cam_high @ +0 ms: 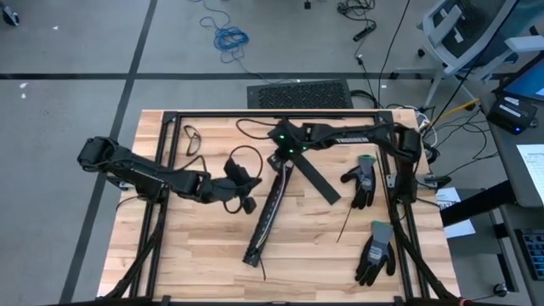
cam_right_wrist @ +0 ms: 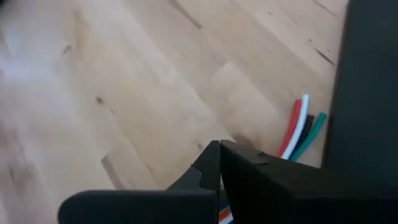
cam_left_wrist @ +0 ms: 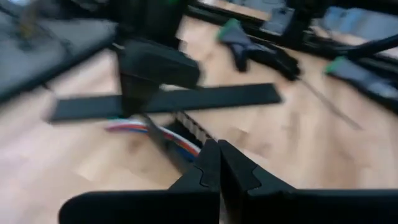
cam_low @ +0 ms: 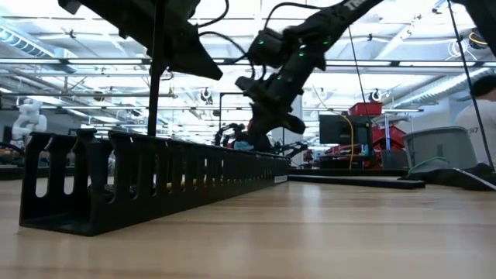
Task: Ziptie cables
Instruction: Adjust the black cable duct
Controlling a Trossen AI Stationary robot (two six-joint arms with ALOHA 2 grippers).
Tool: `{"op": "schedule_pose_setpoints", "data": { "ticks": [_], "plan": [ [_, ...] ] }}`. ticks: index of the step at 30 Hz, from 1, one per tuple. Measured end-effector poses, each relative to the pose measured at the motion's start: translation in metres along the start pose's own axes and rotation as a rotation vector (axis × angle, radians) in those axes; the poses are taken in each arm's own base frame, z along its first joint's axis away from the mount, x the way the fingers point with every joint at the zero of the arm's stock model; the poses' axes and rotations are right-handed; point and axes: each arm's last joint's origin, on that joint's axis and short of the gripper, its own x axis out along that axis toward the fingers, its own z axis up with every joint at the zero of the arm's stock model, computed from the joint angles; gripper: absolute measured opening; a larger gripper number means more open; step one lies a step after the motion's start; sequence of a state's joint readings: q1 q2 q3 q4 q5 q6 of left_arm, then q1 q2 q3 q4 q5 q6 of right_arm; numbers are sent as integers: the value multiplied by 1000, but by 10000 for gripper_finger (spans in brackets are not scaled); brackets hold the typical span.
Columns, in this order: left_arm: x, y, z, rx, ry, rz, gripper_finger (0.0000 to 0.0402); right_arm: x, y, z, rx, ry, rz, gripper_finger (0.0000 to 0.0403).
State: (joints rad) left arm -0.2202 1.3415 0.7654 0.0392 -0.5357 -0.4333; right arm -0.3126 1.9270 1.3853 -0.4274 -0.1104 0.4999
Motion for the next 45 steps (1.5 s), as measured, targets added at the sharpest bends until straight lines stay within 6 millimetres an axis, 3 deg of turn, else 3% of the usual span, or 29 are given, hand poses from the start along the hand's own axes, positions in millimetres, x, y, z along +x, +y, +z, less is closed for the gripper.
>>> {"op": "schedule_pose_setpoints", "data": {
  "ticks": [7,15,23,27,35,45],
  "plan": [
    [26,-10,-15,-193,109,-175,0,25,4,8,-39,136,-75,0],
    [71,-19,-37,-300,155,-181,0,28,7,16,-52,143,-82,0],
    [98,-41,-21,-296,172,-285,0,27,4,17,-39,146,-92,0],
    [110,-38,-31,-313,252,-290,0,27,4,16,-36,150,-98,0],
    [116,-32,-41,-387,329,-241,0,26,2,12,-16,192,-116,0],
    [110,-26,-54,-289,528,-221,0,21,-4,0,-39,332,-171,0]
  ]
}}
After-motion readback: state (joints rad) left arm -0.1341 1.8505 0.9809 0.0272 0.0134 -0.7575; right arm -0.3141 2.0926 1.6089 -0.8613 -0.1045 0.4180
